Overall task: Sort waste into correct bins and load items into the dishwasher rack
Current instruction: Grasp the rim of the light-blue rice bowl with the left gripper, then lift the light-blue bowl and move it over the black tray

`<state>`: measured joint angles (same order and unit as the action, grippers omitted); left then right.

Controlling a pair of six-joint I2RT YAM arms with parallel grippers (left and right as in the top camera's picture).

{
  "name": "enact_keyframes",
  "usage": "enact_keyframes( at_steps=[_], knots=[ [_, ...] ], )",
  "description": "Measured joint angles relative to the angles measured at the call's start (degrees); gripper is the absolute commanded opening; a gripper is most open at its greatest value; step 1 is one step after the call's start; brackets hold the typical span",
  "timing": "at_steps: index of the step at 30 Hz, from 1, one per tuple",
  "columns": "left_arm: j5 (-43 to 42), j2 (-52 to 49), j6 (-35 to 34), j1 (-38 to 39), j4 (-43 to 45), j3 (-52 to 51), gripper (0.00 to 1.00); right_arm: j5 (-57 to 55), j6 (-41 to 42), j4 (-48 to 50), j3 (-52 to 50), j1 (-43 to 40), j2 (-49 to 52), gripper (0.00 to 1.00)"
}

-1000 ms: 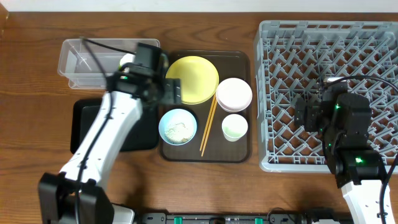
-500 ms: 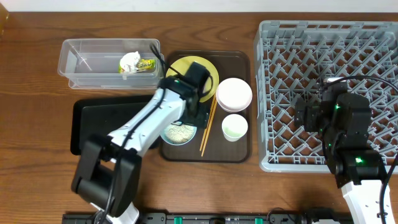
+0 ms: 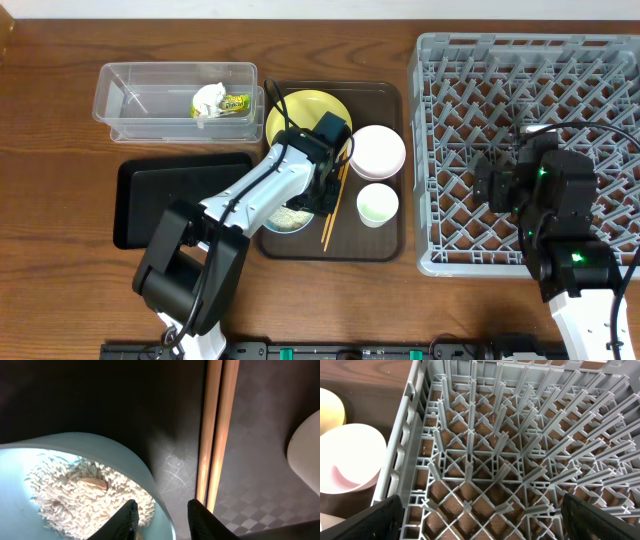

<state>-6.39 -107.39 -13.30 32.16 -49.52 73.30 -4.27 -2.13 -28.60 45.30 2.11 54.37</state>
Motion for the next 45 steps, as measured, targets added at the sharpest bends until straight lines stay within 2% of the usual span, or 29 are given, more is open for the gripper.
enact_keyframes(
  at_steps=[7, 19, 27, 31, 33, 45],
  knots=[
    [0.37, 0.00, 0.07, 0.00, -0.20, -0.09, 0.24, 0.00, 0.00, -0.07, 0.00, 0.00, 0.00, 0.99],
    [0.85, -0.22, 0.20, 0.37, -0.20, -0.09, 0.26, 0.00, 0.00, -0.09, 0.00, 0.00, 0.00, 0.99],
    [1.36, -1.33, 0.17, 3.26, -0.15, -0.13, 0.26, 0.00, 0.00, -0.04, 0.00, 0.00, 0.00, 0.99],
    [2.91, -1.33, 0.07, 4.09, -0.15, -0.15, 0.19, 0.00, 0.00, -0.04, 0.00, 0.00, 0.00, 0.99],
    [3.41, -1.33, -0.11, 4.11, -0.15, -0.15, 0.06, 0.00, 0.00, -0.04, 0.00, 0.00, 0.00, 0.99],
    [5.29, -1.31, 0.11, 4.17, -2.69, -0.13, 0.06, 0.00, 0.00, -0.02, 0.00, 0.00, 0.00, 0.99]
  ],
)
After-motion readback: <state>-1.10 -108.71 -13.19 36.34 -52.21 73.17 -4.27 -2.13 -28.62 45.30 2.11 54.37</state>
